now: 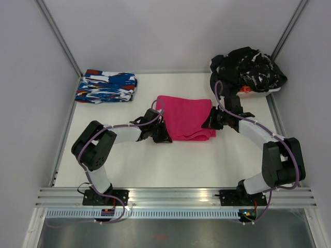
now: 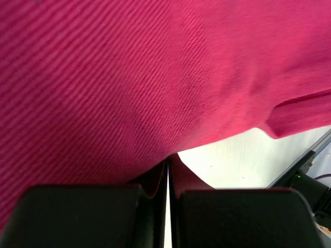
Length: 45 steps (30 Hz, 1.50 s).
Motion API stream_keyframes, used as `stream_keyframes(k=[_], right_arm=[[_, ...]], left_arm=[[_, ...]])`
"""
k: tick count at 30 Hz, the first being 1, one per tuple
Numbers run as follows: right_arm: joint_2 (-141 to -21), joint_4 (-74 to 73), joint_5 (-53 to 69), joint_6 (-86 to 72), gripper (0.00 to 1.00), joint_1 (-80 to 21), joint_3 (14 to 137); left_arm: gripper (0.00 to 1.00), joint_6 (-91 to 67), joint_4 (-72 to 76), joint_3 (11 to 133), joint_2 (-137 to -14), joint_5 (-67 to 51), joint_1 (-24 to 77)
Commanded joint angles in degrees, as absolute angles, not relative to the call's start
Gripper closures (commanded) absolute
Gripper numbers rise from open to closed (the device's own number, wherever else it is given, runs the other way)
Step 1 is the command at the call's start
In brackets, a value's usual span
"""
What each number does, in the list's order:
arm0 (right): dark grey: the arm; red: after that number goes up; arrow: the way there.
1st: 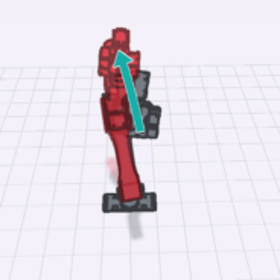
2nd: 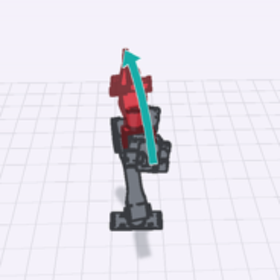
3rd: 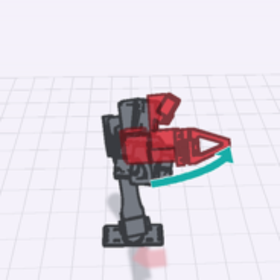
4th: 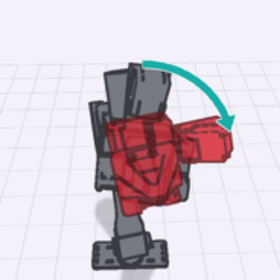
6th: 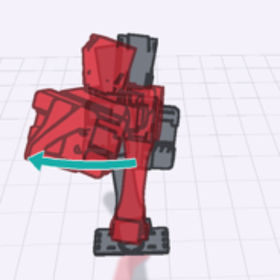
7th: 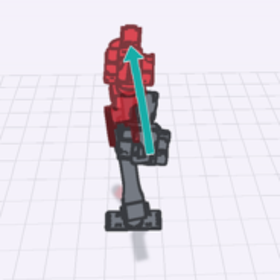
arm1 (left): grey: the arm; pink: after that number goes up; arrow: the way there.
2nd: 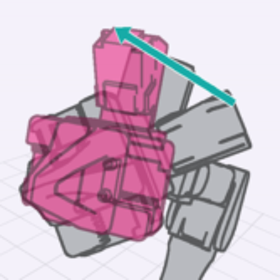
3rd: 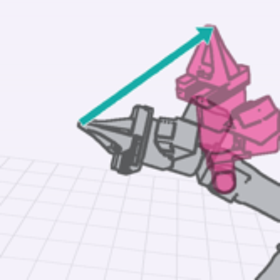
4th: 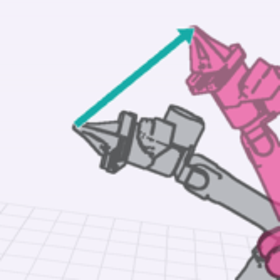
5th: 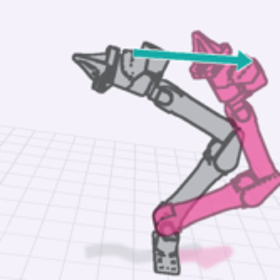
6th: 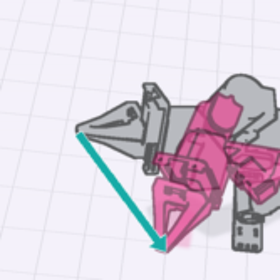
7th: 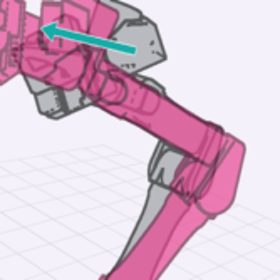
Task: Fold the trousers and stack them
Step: Neatly place the folded trousers to the corner
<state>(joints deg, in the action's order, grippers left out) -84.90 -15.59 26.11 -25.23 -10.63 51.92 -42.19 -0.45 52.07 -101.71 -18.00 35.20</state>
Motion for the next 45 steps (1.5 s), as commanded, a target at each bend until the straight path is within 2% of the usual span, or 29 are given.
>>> stream_keyframes(k=[1,7,11,13,14,15,17,18,19,21,23,28,29,30,37,40,45], right_arm=[[-87.45,-13.89,25.50,-24.17,1.00,-10.46,47.91],[-90.17,-14.94,21.28,-22.50,1.00,-10.55,46.49],[-89.39,-18.27,21.97,-21.62,1.00,-10.55,50.60],[-87.90,-22.21,22.94,-20.22,0.99,-10.46,53.51],[-85.72,-23.19,23.03,-19.78,0.96,-10.46,55.09],[-84.48,-23.90,22.51,-19.43,0.86,-10.55,57.80],[-81.93,-25.83,18.57,-18.90,0.62,-10.46,60.37],[-81.48,-26.54,16.98,-18.72,0.41,-10.46,62.56],[-81.39,-27.94,15.40,-18.02,0.32,-10.46,63.45],[-81.91,-28.74,11.35,-17.49,0.22,-10.46,65.04],[-83.22,-29.01,9.24,-17.49,0.17,-10.37,64.69],[-86.57,-24.27,5.71,-19.42,0.14,-9.32,61.18],[-87.88,-23.04,5.71,-20.21,0.14,-9.06,59.69],[-88.67,-22.16,5.97,-20.65,0.14,-8.88,59.24],[-95.44,-12.32,8.78,-23.55,0.15,-8.35,55.46],[-97.46,-9.68,9.67,-24.78,0.18,-8.35,54.93],[-100.72,-7.47,10.72,-25.05,0.40,-8.26,53.79]], left_arm=[[0.98,-44.30,2.99,50.36,-102.13,-18.19,34.80],[0.98,-41.67,0.35,50.01,-96.07,-18.81,34.80],[0.98,-39.29,-7.71,53.43,-89.49,-22.06,34.80],[0.82,-37.27,-11.23,57.73,-84.83,-21.54,34.72],[0.70,-36.31,-14.99,59.31,-83.60,-19.97,34.72],[0.42,-34.47,-17.03,62.81,-82.63,-16.38,34.19],[0.26,-32.53,-19.85,65.90,-82.26,-14.34,32.70],[0.23,-31.13,-22.13,68.09,-82.79,-13.63,30.43],[0.23,-30.50,-22.76,68.72,-84.27,-13.62,29.11],[0.22,-29.19,-22.59,69.08,-85.60,-13.10,25.85],[0.20,-27.78,-21.10,67.86,-87.36,-11.79,23.57],[0.16,-26.28,-14.96,66.62,-92.80,-11.69,21.18],[0.08,-26.19,-14.07,66.71,-94.81,-11.86,20.83],[0.07,-26.37,-13.54,66.80,-95.79,-12.30,20.74],[0.07,-27.77,-9.32,67.06,-104.05,-13.19,20.74],[0.12,-28.21,-7.65,66.97,-107.04,-13.01,20.74],[0.30,-29.62,-2.82,66.53,-110.47,-17.05,20.74]])
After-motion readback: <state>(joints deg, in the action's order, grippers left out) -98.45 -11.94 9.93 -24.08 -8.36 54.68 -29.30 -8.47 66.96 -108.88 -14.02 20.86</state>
